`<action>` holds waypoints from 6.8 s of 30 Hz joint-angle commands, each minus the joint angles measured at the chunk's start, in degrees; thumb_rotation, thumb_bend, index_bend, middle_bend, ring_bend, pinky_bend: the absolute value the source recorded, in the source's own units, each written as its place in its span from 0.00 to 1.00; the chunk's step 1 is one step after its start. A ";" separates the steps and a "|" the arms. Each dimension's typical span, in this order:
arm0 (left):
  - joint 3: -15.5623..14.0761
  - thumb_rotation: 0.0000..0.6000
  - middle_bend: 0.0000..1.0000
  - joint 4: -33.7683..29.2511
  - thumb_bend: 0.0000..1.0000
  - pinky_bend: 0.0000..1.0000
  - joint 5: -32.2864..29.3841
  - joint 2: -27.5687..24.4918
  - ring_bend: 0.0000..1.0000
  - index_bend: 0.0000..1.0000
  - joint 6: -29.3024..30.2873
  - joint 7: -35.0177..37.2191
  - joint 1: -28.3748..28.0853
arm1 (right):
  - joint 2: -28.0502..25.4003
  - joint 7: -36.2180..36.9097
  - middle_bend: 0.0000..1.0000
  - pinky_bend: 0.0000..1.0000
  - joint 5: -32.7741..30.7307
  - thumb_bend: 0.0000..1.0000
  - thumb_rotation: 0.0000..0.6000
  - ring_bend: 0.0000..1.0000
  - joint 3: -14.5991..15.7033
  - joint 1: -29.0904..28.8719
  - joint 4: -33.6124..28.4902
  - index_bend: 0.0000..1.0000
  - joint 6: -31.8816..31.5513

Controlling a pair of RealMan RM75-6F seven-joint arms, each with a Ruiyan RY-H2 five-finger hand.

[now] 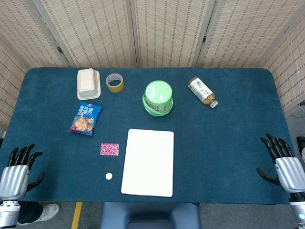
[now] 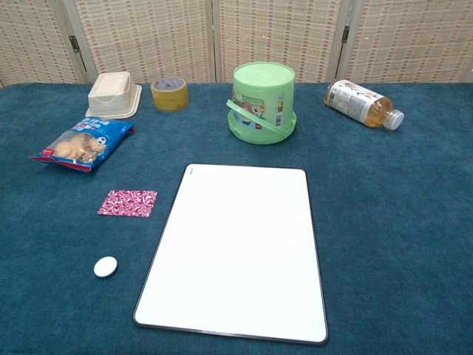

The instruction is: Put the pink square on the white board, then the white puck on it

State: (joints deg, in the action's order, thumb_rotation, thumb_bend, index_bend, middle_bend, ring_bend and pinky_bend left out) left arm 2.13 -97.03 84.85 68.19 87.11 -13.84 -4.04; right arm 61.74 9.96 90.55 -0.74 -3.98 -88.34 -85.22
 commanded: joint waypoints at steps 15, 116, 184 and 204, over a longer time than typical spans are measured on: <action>0.49 1.00 0.13 0.17 0.38 0.00 0.58 -0.09 0.12 0.28 -0.90 0.16 -0.99 | -0.49 -0.86 0.04 0.00 -0.18 0.29 1.00 0.05 -0.11 0.16 -1.02 0.01 -0.20; 1.51 1.00 0.08 10.17 0.38 0.00 -33.62 21.94 0.02 0.39 -29.41 -27.88 -39.68 | -0.15 1.69 0.04 0.00 -0.28 0.28 1.00 0.04 0.18 2.10 1.66 0.01 -1.48; -11.67 1.00 0.10 -1.78 0.37 0.00 -3.43 14.50 0.02 0.40 -17.96 -23.10 -33.74 | -0.55 -0.31 0.04 0.00 0.23 0.28 1.00 0.05 -0.06 2.04 -0.52 0.01 -1.69; -12.76 1.00 0.10 5.56 0.37 0.00 0.37 16.79 0.02 0.42 -20.82 -19.34 -28.13 | -0.98 -2.22 0.04 0.00 0.94 0.29 1.00 0.05 0.17 2.19 -2.53 0.01 -2.30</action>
State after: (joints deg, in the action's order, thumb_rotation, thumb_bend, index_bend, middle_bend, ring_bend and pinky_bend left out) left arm -10.74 -91.62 85.19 84.83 66.44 -33.29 -32.30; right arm 60.76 7.73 91.48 -0.57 -1.79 -90.87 -87.52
